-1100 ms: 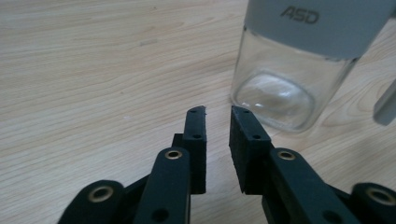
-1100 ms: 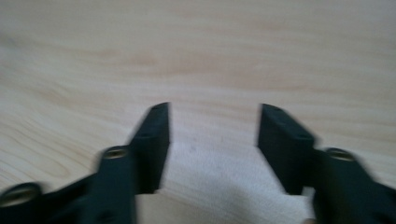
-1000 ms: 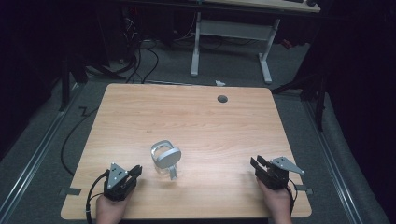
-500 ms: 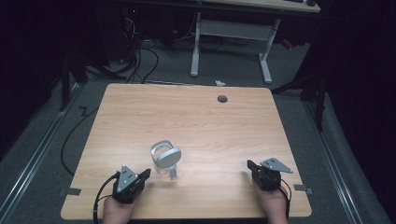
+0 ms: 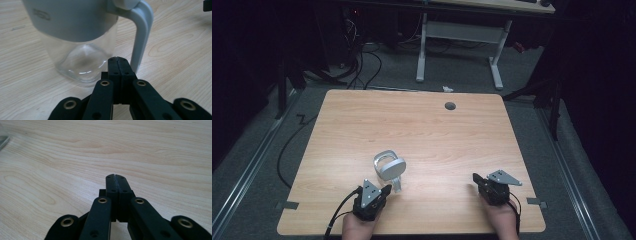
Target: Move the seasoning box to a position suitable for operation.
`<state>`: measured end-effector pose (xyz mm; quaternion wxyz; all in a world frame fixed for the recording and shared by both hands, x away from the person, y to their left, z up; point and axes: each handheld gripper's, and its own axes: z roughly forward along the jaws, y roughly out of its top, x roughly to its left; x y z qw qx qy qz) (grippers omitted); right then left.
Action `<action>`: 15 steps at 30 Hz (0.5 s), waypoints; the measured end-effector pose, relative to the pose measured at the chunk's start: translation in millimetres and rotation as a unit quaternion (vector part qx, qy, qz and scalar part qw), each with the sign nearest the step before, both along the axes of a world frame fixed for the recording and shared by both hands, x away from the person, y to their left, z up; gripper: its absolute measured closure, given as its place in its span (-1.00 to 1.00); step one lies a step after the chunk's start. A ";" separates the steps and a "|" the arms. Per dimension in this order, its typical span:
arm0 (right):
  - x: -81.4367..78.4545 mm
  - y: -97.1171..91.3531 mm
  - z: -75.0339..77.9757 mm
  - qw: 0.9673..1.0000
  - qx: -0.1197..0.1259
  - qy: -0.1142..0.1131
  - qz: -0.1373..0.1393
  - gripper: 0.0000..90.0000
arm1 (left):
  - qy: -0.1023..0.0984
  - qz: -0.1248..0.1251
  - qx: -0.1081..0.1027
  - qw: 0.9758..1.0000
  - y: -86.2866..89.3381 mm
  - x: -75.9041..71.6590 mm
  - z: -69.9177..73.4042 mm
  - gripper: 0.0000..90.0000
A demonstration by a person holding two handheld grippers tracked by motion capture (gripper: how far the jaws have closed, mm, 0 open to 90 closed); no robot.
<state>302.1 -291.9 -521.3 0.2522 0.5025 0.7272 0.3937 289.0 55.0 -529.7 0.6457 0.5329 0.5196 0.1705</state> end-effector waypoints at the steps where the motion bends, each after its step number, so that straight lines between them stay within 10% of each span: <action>1: -0.4 0.1 0.2 1.000 0.000 0.000 0.000 0.99 | 0.000 0.000 0.000 1.000 0.0 0.0 0.0 1.00; 11: -0.1 0.0 -1.1 1.000 0.001 -0.002 0.000 0.99 | -0.002 -0.014 0.014 1.000 -26.0 9.0 2.0 1.00; 15: -0.2 -0.1 -2.2 1.000 0.002 0.001 0.001 0.99 | -0.016 -0.004 -0.018 1.000 -40.4 11.7 2.4 1.00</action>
